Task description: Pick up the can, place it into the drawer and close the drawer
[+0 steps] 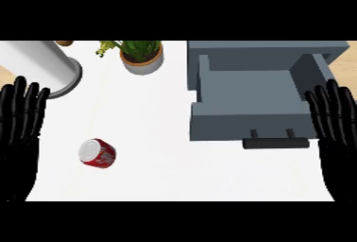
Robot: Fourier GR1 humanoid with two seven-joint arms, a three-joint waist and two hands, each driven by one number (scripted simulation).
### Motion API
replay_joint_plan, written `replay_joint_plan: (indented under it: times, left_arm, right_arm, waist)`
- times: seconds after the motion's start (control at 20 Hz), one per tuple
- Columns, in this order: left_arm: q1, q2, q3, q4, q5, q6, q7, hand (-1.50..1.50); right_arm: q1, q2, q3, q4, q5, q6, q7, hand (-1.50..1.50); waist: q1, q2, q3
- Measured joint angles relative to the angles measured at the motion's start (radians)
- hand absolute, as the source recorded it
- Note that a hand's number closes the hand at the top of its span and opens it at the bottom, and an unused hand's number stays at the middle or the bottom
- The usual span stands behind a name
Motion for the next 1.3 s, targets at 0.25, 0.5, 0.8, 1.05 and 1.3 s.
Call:
replay_joint_plan:
  times: [0.25, 0.5, 0.8, 1.05, 1.3]
  left_arm:
    - [0.083, 0.03, 0.059, -0.054, 0.115, -0.092, -0.019, -1.5]
    - [0.218, 0.036, 0.12, -0.026, 0.208, -0.106, 0.089, -1.5]
    - [0.305, 0.061, 0.203, -0.089, 0.307, -0.123, 0.231, -1.5]
    - [0.288, 0.065, 0.259, -0.12, 0.35, -0.134, 0.304, -1.5]
    - [0.234, 0.034, 0.23, -0.069, 0.287, -0.128, 0.317, -1.5]
  right_arm:
    - [-0.008, 0.002, -0.034, 0.013, -0.01, -0.004, -0.013, -1.5]
    - [0.025, 0.003, -0.084, 0.019, -0.017, -0.055, 0.122, -1.5]
    - [0.041, 0.0, -0.109, 0.014, -0.017, -0.076, 0.201, -1.5]
    - [0.046, -0.011, -0.142, 0.019, -0.037, -0.062, 0.213, -1.5]
    - [0.07, -0.004, -0.157, 0.04, -0.046, -0.039, 0.165, -1.5]
  waist:
    - [0.016, -0.002, 0.004]
    - [0.025, -0.002, 0.005]
    - [0.023, -0.003, 0.006]
    - [0.02, -0.003, 0.006]
    - [0.017, -0.003, 0.006]
